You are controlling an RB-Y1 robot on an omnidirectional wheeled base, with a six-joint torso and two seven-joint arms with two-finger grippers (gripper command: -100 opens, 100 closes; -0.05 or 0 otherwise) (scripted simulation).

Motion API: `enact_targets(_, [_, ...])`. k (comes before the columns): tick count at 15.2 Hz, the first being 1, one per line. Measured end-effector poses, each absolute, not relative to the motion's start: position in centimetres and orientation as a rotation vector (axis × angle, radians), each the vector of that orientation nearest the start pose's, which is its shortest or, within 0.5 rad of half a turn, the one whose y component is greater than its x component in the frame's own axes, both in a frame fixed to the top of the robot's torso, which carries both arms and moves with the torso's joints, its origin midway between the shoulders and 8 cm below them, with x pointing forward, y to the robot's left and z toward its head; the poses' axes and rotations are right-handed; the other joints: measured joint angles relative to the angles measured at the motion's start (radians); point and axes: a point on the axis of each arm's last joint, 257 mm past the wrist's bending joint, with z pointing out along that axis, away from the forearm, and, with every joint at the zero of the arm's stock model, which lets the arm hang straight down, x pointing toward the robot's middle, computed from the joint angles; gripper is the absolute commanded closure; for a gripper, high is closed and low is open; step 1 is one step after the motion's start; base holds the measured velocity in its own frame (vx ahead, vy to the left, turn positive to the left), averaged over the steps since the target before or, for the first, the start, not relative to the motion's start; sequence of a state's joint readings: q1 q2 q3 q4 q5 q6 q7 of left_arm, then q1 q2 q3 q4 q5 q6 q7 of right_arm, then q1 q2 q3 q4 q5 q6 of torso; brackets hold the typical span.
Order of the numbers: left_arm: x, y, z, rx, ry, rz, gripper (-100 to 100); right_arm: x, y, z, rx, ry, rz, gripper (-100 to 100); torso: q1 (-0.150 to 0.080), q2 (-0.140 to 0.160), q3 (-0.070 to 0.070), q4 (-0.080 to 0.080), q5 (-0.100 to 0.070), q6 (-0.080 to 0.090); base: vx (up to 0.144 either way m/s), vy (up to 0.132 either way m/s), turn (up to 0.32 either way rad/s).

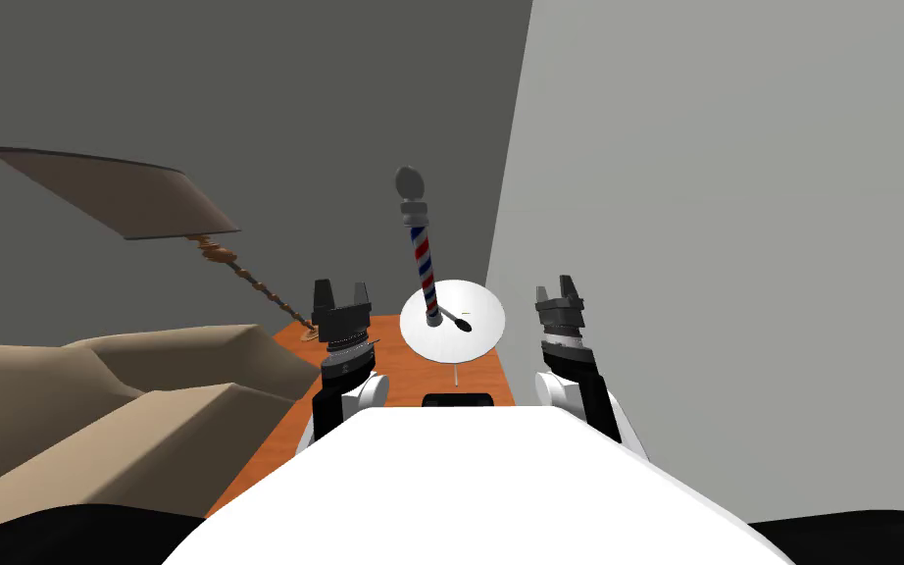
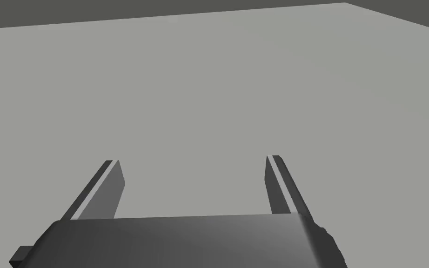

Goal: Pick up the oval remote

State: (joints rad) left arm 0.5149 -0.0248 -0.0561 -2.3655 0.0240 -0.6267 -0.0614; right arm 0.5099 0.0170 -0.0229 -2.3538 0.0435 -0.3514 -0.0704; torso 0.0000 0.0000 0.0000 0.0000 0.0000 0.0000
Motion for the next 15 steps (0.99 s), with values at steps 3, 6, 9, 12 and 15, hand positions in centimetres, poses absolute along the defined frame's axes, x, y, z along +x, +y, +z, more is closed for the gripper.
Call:
enact_targets(3, [30.1, 26.3, 7.8, -0.519, 0.446, -1.345, 0, 35.8, -28.1, 1.5, 0.726, 0.718, 1.290, -100, 0.000, 0.001, 0.000, 0.000, 0.000, 0.000, -0.015, 0.011, 0.136])
enact_targets(6, [30.1, 26.3, 7.8, -0.519, 0.446, -1.345, 0, 36.4, -27.0, -0.9, 0.726, 0.805, 1.289, -100, 0.001, 0.001, 0.001, 0.000, 0.000, 0.000, -0.022, 0.021, 0.196])
enact_targets(9, [30.1, 26.3, 7.8, -0.519, 0.446, -1.345, 0, 37.3, -26.2, -3.4, 0.733, 0.892, 1.285, -100, 0.001, 0.001, 0.001, 0.000, 0.000, -0.001, -0.023, 0.023, 0.223])
enact_targets(12, [30.1, 26.3, 7.8, -0.519, 0.446, -1.346, 0, 37.6, -25.4, -7.7, 0.757, 1.009, 1.274, -100, 0.002, 0.002, 0.001, 0.000, 0.000, -0.001, -0.030, 0.036, 0.337])
enact_targets(15, [30.1, 26.3, 7.8, -0.519, 0.446, -1.345, 0, 38.0, -24.4, -11.3, 0.783, 1.118, 1.261, -100, 0.002, 0.002, 0.001, 0.000, 0.000, 0.000, -0.028, 0.029, 0.179])
